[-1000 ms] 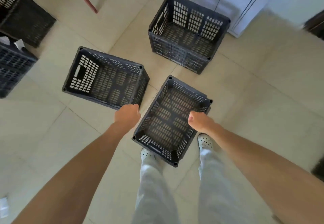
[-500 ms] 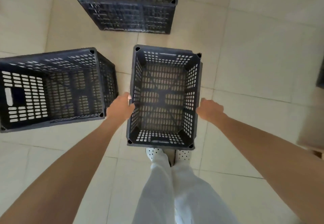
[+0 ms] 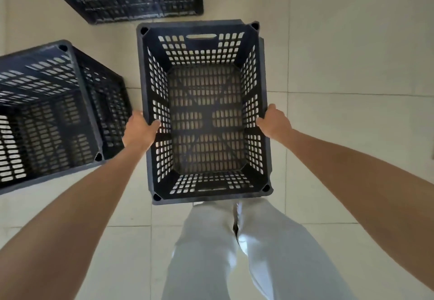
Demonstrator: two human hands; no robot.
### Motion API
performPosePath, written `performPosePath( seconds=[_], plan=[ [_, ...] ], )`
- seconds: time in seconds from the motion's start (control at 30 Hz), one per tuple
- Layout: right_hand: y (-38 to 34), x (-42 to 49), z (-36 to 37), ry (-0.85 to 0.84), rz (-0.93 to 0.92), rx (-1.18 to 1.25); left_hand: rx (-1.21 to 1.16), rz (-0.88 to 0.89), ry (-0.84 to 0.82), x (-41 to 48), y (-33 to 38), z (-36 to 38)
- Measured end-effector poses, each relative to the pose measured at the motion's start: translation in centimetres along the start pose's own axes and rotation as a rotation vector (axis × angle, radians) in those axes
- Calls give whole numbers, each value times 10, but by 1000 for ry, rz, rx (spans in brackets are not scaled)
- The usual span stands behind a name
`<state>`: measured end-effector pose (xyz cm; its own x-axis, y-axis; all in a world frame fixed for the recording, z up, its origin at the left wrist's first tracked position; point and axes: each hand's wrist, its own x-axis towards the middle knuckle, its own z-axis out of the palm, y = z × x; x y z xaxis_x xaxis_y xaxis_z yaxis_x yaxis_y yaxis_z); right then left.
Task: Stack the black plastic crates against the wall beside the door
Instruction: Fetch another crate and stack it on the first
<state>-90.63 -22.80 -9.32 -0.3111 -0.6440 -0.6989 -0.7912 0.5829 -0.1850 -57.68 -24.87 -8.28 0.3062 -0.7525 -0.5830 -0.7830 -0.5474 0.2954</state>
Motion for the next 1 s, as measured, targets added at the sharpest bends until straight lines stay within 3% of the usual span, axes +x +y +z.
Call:
performPosePath(
  seconds=[0.23,0.53,0.83,1.0],
  plan=[
    [-2,-9,-32,-10,-1,-63,56,49,-40,-4,11,-39],
    [-23,-81,-139,-89,1,-67,165,121,-108,-59,70,-147],
    [-11,-179,-310,-132,-49,-38,136,187,-140,-153,194,-256],
    [25,-202,-387,-98,-29,-15,153,261,-127,-193,280,-271]
  ],
)
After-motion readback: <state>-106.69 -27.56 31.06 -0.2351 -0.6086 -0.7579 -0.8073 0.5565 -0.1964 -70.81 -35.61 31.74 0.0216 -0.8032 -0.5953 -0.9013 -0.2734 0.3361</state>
